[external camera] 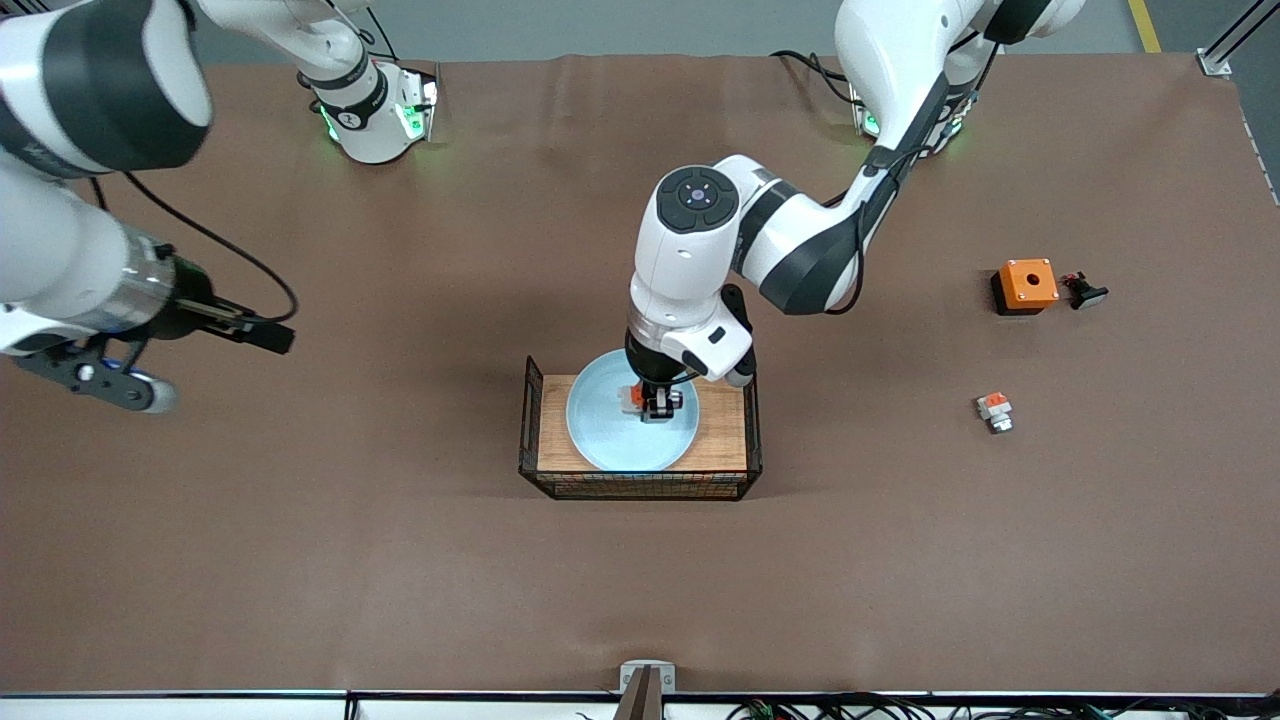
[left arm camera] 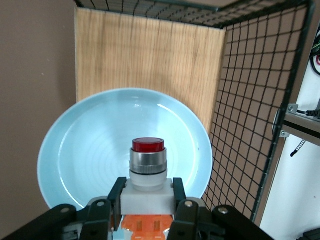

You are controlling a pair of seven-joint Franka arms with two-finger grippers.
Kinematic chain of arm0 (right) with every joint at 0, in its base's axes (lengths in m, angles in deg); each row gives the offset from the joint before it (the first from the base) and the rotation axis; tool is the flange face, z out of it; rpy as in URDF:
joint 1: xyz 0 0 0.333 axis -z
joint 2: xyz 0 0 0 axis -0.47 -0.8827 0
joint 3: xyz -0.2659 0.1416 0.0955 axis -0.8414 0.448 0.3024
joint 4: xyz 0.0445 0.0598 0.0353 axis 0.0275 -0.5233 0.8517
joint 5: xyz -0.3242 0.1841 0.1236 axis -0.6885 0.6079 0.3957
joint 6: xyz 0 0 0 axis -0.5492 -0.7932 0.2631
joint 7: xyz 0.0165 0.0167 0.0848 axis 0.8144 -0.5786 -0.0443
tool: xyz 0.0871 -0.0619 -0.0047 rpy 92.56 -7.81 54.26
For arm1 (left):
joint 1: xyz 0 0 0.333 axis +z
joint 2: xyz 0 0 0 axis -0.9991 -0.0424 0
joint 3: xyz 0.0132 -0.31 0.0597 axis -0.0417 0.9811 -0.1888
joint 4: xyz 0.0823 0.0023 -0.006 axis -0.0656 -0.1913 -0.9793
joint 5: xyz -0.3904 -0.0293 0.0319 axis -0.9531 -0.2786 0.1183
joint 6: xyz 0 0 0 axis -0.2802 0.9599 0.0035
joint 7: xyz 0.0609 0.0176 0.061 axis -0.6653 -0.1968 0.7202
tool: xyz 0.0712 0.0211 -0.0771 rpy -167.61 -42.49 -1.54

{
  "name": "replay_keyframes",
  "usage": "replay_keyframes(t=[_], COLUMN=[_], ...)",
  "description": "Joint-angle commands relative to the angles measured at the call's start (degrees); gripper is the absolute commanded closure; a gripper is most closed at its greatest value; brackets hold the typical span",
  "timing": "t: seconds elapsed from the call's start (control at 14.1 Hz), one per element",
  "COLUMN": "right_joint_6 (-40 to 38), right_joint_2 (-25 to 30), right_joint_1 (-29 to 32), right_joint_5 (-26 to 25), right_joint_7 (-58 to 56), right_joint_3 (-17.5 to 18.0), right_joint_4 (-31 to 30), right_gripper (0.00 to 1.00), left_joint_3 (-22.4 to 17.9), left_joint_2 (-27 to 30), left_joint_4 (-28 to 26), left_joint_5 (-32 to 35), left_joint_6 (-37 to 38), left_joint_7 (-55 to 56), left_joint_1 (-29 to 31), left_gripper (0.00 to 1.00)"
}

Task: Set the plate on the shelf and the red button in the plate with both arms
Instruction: 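Lower the red button onto the plate and open the left gripper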

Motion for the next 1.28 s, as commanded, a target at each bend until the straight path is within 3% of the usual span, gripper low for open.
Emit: replay_keyframes(t=[0.0, 0.43, 1.21], right_joint_6=[-0.78, -1.48, -2.72], right_joint_2=[2.57, 2.39, 1.86], right_joint_1=[4.40, 9.86, 11.00], right_joint_5=[0.19, -2.00, -3.41], right_joint_7=[-8.33, -18.63, -22.16], right_joint_3=[0.80, 0.80, 0.89], right_joint_4=[-2.83, -2.75, -2.83], right_gripper=[0.00, 0.00, 0.00], left_joint_3=[-0.85, -1.21, -1.21], left_joint_2=[-2.26, -3.49, -5.34], left_joint_4=[2.23, 2.14, 1.26], left_joint_5=[0.87, 1.05, 1.14], left_joint_6=[-2.77, -5.86, -5.15], left_joint_7=[1.68, -0.16, -3.77], left_joint_1=[-1.08, -1.08, -1.87], left_gripper=[0.69, 0.69, 0.69])
